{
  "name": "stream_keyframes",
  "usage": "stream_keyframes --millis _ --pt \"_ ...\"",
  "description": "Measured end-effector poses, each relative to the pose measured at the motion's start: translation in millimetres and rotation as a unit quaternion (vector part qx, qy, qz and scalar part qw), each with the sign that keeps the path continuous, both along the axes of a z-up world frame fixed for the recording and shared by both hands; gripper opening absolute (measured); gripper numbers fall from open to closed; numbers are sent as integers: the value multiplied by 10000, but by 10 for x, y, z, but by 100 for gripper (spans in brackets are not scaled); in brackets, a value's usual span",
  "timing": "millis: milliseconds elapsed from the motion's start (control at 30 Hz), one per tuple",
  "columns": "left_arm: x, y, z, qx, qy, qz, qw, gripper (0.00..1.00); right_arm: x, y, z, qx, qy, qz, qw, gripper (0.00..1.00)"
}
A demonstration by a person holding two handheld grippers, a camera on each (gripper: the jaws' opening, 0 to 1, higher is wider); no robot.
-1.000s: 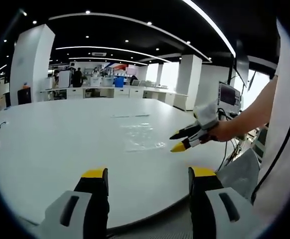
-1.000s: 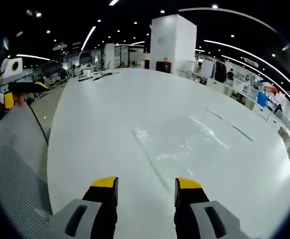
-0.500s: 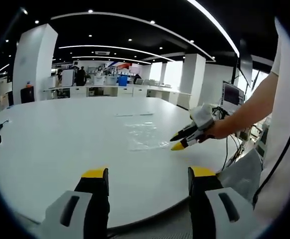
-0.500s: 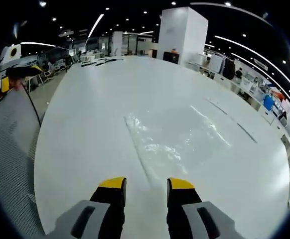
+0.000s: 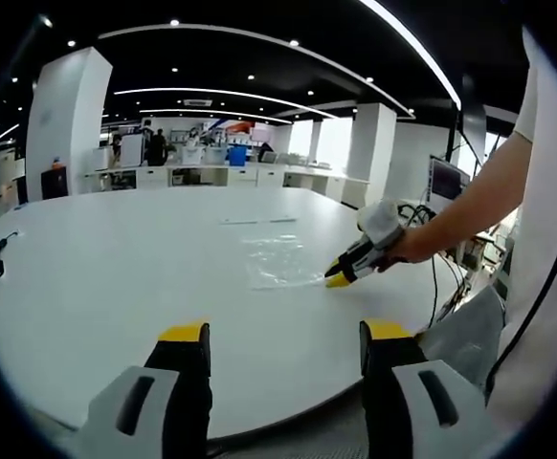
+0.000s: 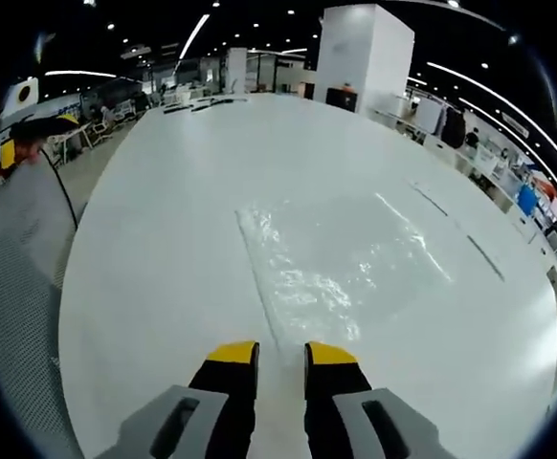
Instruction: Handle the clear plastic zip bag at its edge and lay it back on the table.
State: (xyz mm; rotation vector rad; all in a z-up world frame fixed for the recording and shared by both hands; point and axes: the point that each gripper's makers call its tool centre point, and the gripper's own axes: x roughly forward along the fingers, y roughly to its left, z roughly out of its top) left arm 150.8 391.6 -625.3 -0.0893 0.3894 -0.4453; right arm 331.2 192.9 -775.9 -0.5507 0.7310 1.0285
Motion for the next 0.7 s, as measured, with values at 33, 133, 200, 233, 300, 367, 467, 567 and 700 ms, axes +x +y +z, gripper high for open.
stream_keyframes --millis 33,133,200,233,300,367,467,567,700 --pt "0 -6 6 3 -5 2 10000 62 8 -12 -12 -50 10 -1 10000 14" --pt "-1 -27 27 6 -22 0 10000 62 28 -9 -5 -57 16 20 10000 14" --pt "-2 -35 33 22 -35 -5 10000 62 20 -3 -22 -173 -3 139 9998 13" --pt "-3 -37 34 26 -38 -6 10000 62 8 -12 -30 -238 12 204 9995 13" --pt "-2 -35 33 35 -45 -7 10000 62 30 19 -22 -159 19 183 9997 11" --pt "0 -30 35 32 -49 3 10000 62 43 27 -30 -147 63 183 9997 7" --pt "3 -21 35 23 -54 14 10000 62 24 54 -33 -134 85 264 9995 2" --pt "7 -16 33 22 -59 25 10000 62 24 57 -17 -57 154 176 9997 2" --pt "7 -11 26 27 -59 24 10000 62 19 50 -21 -61 147 272 9995 0"
